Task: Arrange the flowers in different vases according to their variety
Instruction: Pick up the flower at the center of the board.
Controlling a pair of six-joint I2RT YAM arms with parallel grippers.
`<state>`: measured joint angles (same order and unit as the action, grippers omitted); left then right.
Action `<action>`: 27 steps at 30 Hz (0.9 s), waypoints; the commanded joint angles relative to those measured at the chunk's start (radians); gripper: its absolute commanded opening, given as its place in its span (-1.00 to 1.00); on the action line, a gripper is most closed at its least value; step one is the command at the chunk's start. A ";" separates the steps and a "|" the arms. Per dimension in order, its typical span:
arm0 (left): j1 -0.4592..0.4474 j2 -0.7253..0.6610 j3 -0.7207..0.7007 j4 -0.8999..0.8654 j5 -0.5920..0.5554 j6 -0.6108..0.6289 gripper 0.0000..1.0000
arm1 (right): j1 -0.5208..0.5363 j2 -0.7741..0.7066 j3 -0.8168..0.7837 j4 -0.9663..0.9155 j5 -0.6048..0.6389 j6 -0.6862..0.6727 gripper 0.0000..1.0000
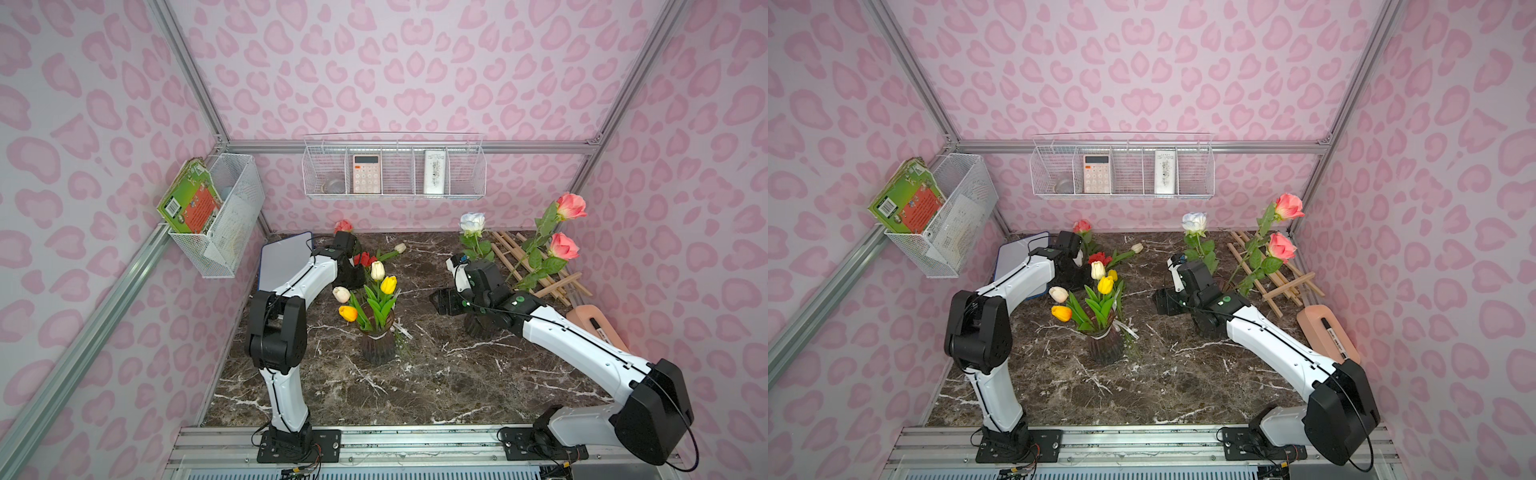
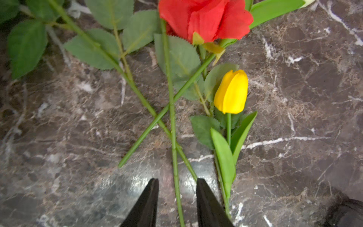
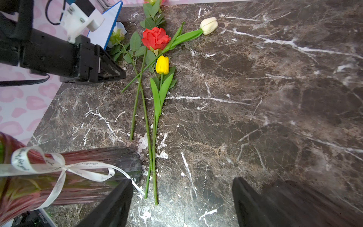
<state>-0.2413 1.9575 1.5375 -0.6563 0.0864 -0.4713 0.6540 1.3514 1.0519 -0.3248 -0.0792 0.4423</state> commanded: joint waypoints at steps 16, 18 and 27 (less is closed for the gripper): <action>-0.025 0.204 0.134 -0.054 -0.075 -0.017 -0.43 | -0.017 0.012 -0.016 0.039 -0.052 -0.011 0.57; -0.024 0.226 0.150 -0.053 -0.071 -0.016 -0.50 | -0.016 0.012 -0.017 0.038 -0.054 -0.010 0.57; -0.024 0.268 0.217 -0.088 -0.082 -0.006 -1.00 | -0.020 0.006 -0.025 0.036 -0.061 -0.013 0.53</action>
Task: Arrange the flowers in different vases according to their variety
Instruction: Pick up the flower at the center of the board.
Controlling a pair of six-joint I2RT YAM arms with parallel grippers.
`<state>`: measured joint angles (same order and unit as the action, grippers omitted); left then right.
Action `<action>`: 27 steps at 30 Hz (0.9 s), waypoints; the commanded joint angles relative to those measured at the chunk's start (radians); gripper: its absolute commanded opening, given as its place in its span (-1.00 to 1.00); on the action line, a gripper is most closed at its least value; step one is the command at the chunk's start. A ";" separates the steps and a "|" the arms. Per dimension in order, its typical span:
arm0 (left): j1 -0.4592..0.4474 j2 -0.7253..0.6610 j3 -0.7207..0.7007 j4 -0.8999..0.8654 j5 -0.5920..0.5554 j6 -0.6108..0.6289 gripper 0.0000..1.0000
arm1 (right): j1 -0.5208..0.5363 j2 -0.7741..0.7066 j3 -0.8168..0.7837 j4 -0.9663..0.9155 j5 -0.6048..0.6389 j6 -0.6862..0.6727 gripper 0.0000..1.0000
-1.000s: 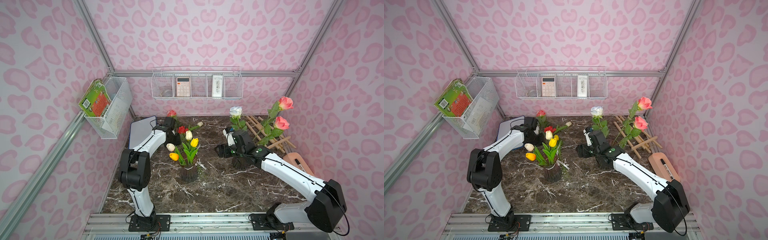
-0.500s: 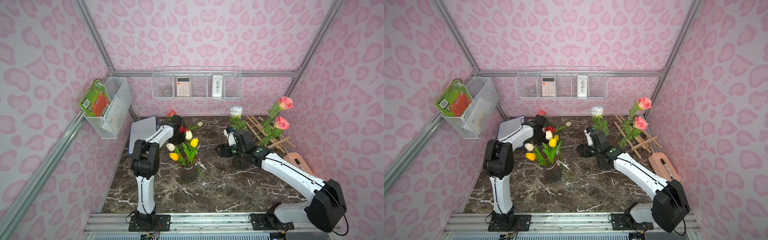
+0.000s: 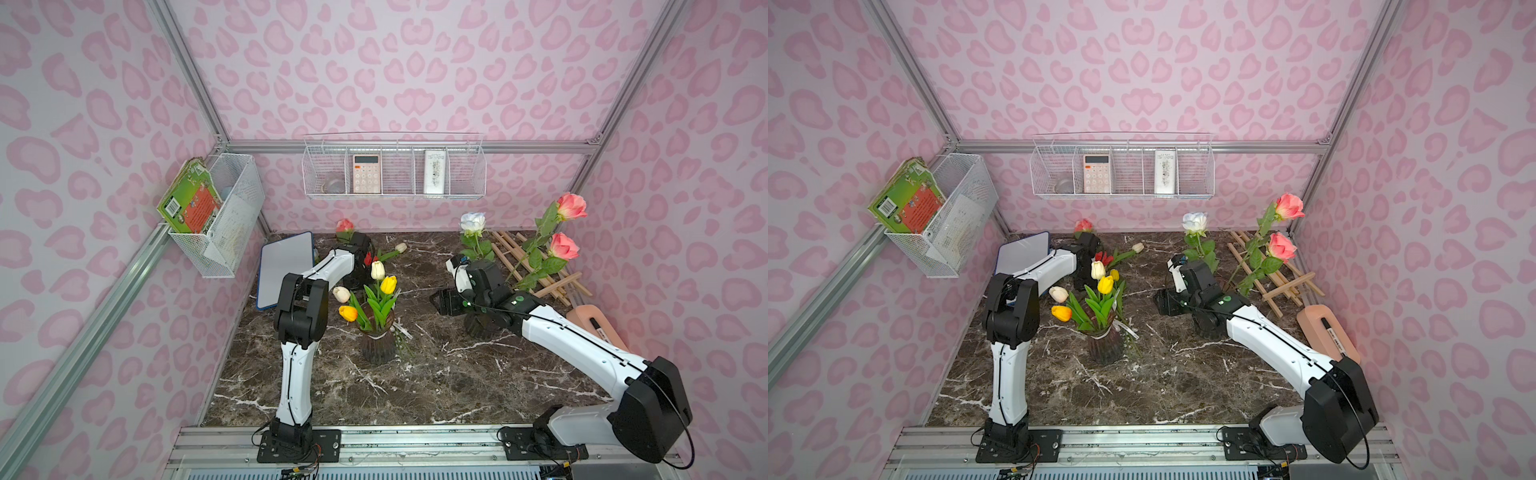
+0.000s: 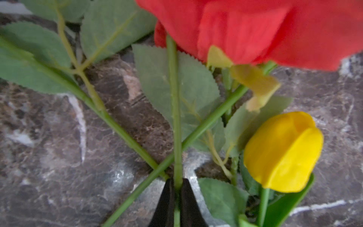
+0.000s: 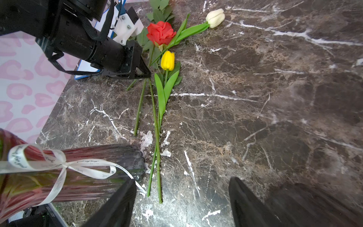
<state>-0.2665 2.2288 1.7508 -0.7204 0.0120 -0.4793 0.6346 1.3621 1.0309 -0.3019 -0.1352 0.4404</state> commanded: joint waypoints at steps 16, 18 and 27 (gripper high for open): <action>0.009 -0.360 -0.172 0.055 -0.050 0.007 -1.00 | -0.013 -0.079 -0.013 0.062 -0.005 0.014 0.51; 0.010 -0.424 -0.212 0.094 -0.062 0.014 -1.00 | -0.015 -0.100 -0.018 0.090 -0.021 0.019 0.53; -0.007 -0.785 -0.418 0.351 -0.075 0.125 -1.00 | -0.025 -0.147 0.021 0.178 -0.086 0.025 0.58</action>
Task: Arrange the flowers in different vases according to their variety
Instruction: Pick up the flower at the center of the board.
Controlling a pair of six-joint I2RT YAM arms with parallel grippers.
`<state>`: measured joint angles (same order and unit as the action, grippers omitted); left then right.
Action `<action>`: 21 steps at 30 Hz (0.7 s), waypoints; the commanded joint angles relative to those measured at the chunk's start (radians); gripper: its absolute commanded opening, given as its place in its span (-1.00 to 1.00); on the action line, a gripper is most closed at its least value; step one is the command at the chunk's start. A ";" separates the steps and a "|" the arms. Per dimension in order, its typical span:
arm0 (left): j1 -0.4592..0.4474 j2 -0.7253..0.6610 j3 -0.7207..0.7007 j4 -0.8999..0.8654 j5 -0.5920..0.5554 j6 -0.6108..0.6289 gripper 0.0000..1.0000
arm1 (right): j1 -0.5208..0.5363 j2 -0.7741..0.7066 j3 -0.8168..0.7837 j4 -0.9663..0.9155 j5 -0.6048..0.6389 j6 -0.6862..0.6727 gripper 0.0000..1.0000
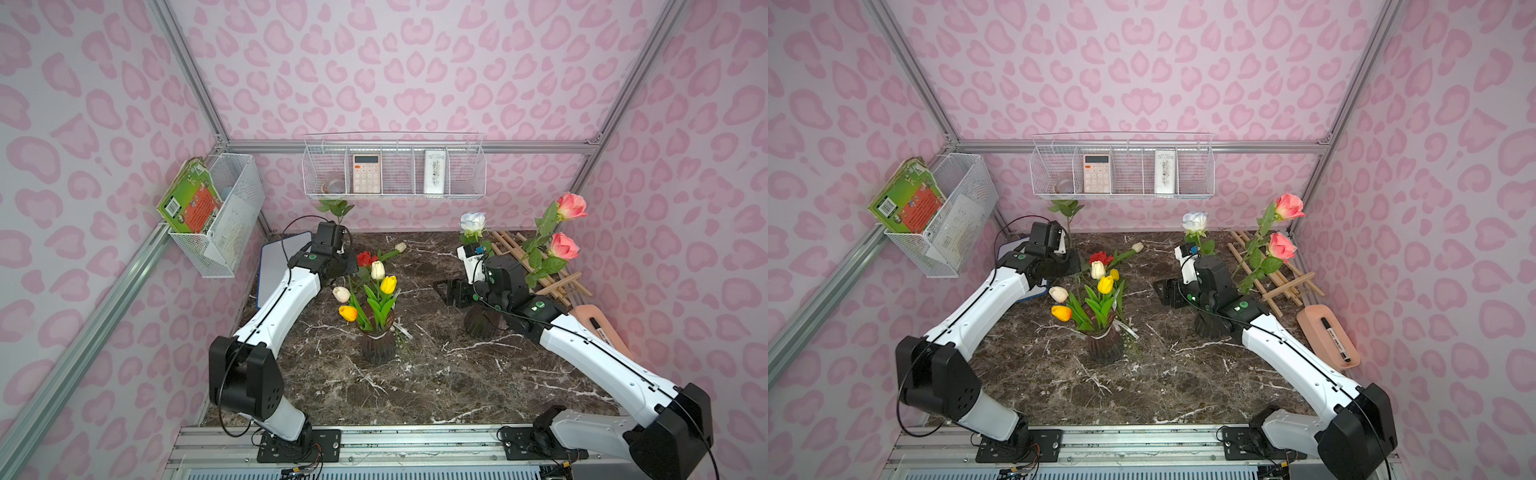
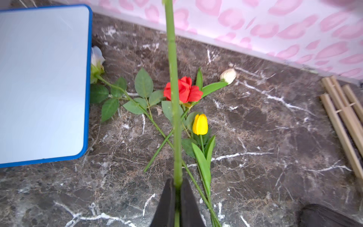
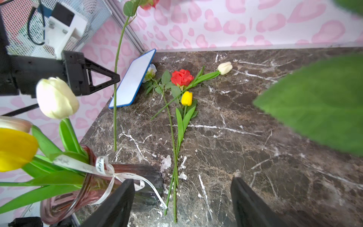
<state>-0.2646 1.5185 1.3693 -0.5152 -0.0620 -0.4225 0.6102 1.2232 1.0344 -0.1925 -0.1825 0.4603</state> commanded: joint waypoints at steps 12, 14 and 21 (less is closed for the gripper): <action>-0.110 -0.411 -0.127 0.312 0.063 0.191 -1.00 | -0.015 0.057 0.224 0.178 -0.231 0.024 0.61; -0.120 -0.425 -0.109 0.303 0.091 0.200 -1.00 | -0.019 0.079 0.269 0.190 -0.261 0.036 0.61; -0.159 -0.431 -0.046 0.303 0.248 0.215 -1.00 | -0.027 0.161 0.472 0.187 -0.349 0.051 0.61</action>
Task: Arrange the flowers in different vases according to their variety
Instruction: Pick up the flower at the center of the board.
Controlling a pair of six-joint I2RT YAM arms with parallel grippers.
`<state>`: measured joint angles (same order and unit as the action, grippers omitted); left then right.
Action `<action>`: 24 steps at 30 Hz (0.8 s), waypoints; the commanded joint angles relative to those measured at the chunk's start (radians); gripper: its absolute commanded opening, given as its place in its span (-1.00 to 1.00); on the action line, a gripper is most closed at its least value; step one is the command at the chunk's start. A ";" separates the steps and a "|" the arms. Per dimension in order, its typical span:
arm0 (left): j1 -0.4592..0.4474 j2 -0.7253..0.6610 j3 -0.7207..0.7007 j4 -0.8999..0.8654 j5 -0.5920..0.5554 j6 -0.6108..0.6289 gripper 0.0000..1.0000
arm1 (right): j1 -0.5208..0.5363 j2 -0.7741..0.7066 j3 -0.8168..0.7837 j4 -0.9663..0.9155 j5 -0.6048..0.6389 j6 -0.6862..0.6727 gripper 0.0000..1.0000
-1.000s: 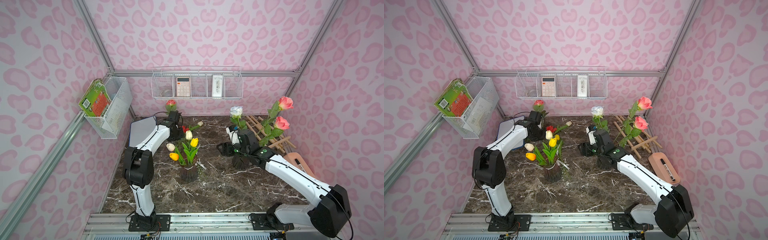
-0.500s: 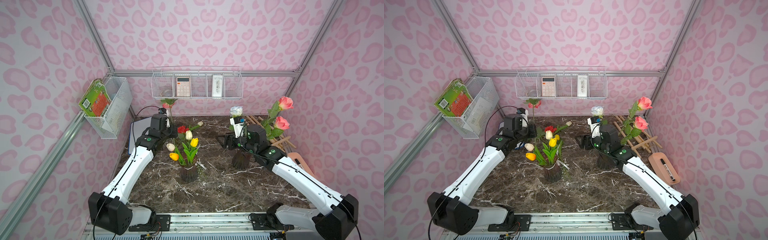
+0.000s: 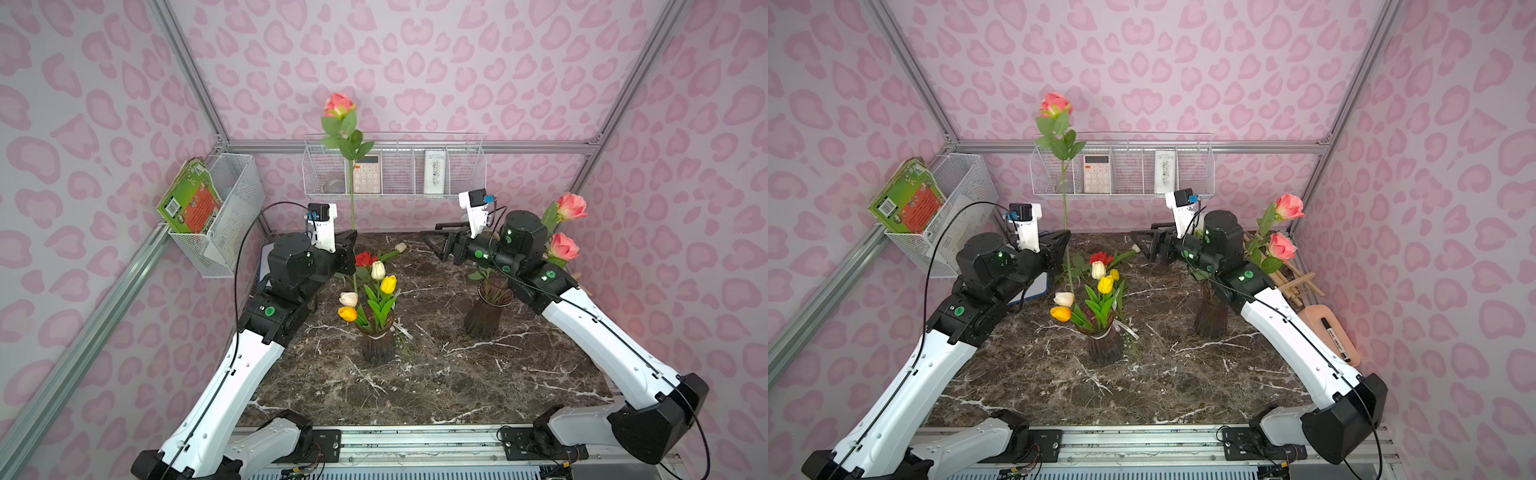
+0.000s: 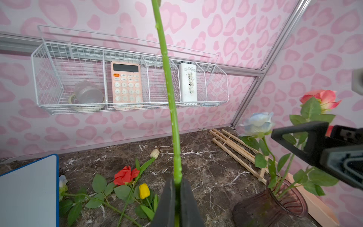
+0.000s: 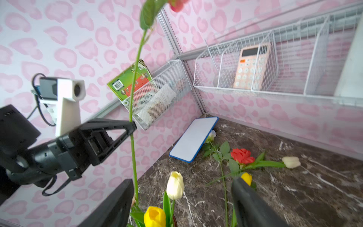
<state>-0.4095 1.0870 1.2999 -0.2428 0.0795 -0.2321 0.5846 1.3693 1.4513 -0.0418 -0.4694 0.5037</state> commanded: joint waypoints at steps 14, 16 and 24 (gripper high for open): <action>-0.199 0.081 0.073 0.102 0.269 0.084 -1.00 | -0.005 0.065 0.161 0.176 -0.208 0.061 0.43; -0.221 0.089 0.069 0.112 0.266 0.089 -1.00 | -0.005 0.062 0.151 0.189 -0.203 0.069 0.38; -0.301 0.128 0.056 0.141 0.227 0.112 -1.00 | -0.018 0.047 0.120 0.251 -0.200 0.114 -0.60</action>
<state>-0.6998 1.2064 1.3590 -0.1474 0.3248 -0.1459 0.5735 1.4281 1.5780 0.1467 -0.6628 0.5880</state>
